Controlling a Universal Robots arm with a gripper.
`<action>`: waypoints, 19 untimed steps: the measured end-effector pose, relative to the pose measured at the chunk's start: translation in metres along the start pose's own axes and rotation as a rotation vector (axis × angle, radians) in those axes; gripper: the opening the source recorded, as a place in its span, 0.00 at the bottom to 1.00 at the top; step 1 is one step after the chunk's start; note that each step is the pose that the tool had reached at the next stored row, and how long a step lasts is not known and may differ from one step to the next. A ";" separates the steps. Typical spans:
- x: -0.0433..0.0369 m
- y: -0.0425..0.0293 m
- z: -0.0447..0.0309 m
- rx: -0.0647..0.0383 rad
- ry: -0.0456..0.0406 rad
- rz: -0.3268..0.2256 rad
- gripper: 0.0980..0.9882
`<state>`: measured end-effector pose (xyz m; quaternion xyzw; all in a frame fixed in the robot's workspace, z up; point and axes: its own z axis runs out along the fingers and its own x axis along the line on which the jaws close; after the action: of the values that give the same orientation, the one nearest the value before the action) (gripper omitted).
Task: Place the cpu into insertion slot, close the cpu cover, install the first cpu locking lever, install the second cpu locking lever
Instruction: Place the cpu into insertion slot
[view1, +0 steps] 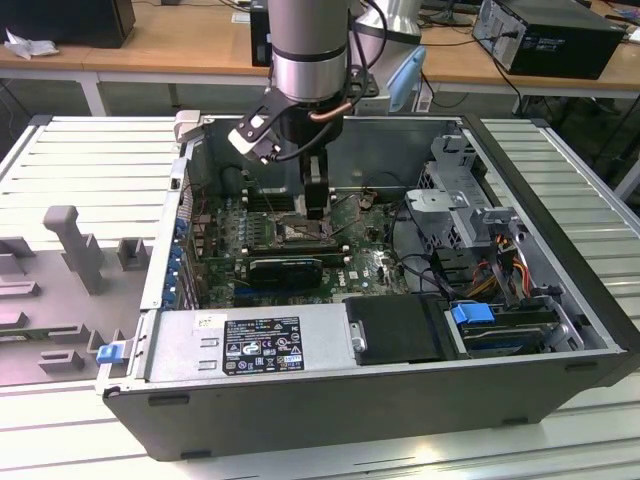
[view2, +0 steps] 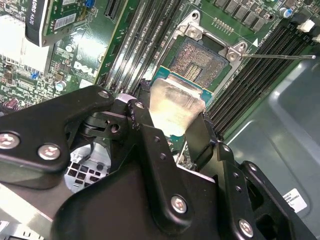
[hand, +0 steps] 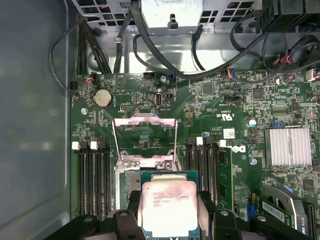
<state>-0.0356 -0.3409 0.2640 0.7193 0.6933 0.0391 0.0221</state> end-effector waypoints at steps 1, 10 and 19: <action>0.0000 -0.0001 0.0006 0.000 0.0000 0.000 0.48; 0.0042 -0.0018 0.0160 0.002 -0.0001 0.000 0.48; 0.0107 -0.0164 0.0391 0.003 -0.0002 -0.001 0.48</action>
<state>-0.0481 -0.3286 0.2240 0.7189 0.6937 0.0380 0.0212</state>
